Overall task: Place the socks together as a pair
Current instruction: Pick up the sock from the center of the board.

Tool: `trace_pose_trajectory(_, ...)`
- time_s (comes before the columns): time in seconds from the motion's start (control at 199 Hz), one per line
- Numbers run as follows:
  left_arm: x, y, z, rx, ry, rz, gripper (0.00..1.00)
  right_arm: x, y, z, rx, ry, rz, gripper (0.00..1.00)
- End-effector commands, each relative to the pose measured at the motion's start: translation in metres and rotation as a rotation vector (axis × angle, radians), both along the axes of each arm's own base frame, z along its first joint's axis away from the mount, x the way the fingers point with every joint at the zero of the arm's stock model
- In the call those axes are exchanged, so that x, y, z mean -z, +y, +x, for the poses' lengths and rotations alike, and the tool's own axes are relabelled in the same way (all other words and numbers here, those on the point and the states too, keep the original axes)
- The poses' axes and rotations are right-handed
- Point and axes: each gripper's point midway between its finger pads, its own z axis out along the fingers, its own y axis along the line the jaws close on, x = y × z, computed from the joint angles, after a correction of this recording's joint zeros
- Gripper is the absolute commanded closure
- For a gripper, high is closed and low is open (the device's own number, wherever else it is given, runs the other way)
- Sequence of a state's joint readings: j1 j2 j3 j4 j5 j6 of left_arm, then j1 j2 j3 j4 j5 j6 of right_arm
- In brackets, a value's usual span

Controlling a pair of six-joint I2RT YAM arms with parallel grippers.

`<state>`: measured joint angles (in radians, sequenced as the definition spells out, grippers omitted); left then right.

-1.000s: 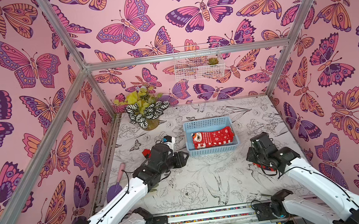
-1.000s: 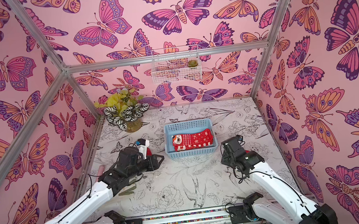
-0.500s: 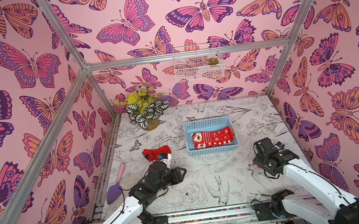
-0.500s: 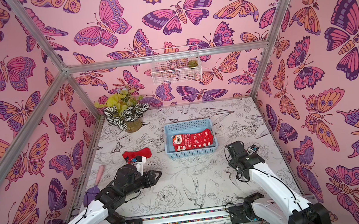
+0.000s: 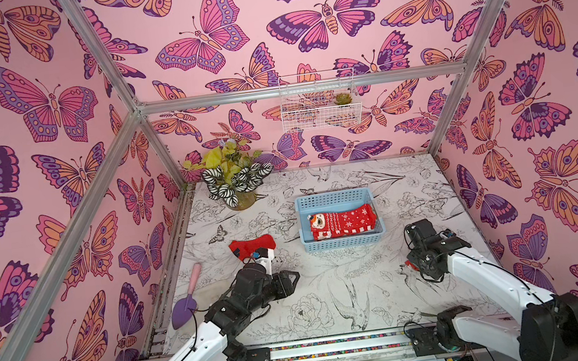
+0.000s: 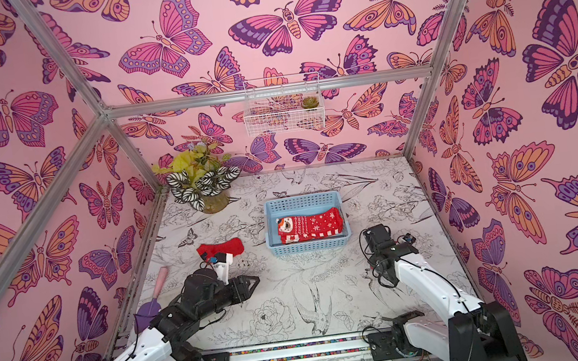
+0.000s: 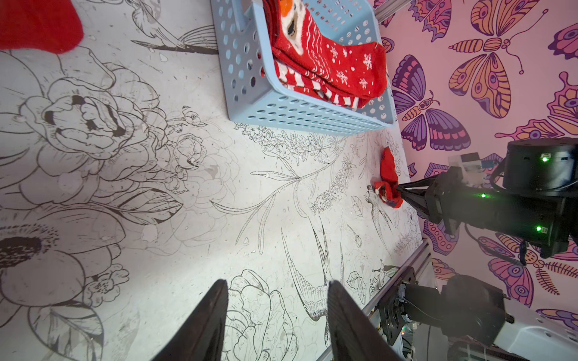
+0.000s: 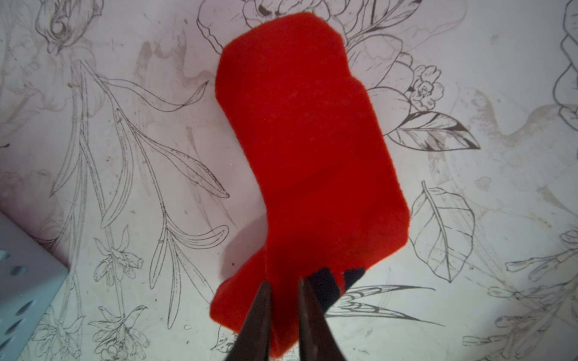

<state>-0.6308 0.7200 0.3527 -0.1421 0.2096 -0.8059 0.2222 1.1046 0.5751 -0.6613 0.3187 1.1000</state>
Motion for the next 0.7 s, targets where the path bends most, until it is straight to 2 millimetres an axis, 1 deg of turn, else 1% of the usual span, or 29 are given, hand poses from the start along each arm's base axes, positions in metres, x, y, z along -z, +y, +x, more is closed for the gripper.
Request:
trace_pose_trajectory(0.0,0.001,0.0,-0.001,-0.003,-0.011,-0.003,0.46,-0.007,0.0,-0.001,-0.004,-0.006,0.009,0.96)
trace_pose_trajectory(0.025,0.001,0.001,0.0,-0.004,-0.012,-0.001,0.46,-0.01,0.001,-0.001,-0.016,-0.01,0.014,1.0)
trace_pose_trajectory(0.105,0.002,0.001,0.0,-0.001,-0.016,0.007,0.46,-0.026,0.004,-0.001,-0.048,-0.04,0.026,1.0)
trace_pose_trajectory(0.256,0.001,0.002,0.0,0.006,-0.029,0.018,0.46,-0.064,0.01,0.0,-0.099,-0.145,0.063,1.0)
trace_pose_trajectory(0.391,-0.006,0.001,0.001,0.009,-0.048,0.018,0.47,-0.094,0.01,-0.005,-0.124,-0.228,0.072,1.0)
trace_pose_trajectory(0.487,-0.012,0.001,0.001,0.02,-0.068,0.02,0.49,-0.103,0.014,-0.008,-0.152,-0.246,0.091,1.0)
trace_pose_trajectory(0.587,-0.015,0.006,0.002,0.007,-0.084,0.043,0.49,-0.109,0.023,-0.011,-0.163,-0.259,0.14,1.0)
trace_pose_trajectory(0.698,-0.022,0.002,0.0,0.041,-0.111,0.035,0.46,-0.115,0.031,-0.01,-0.188,-0.274,0.168,1.0)
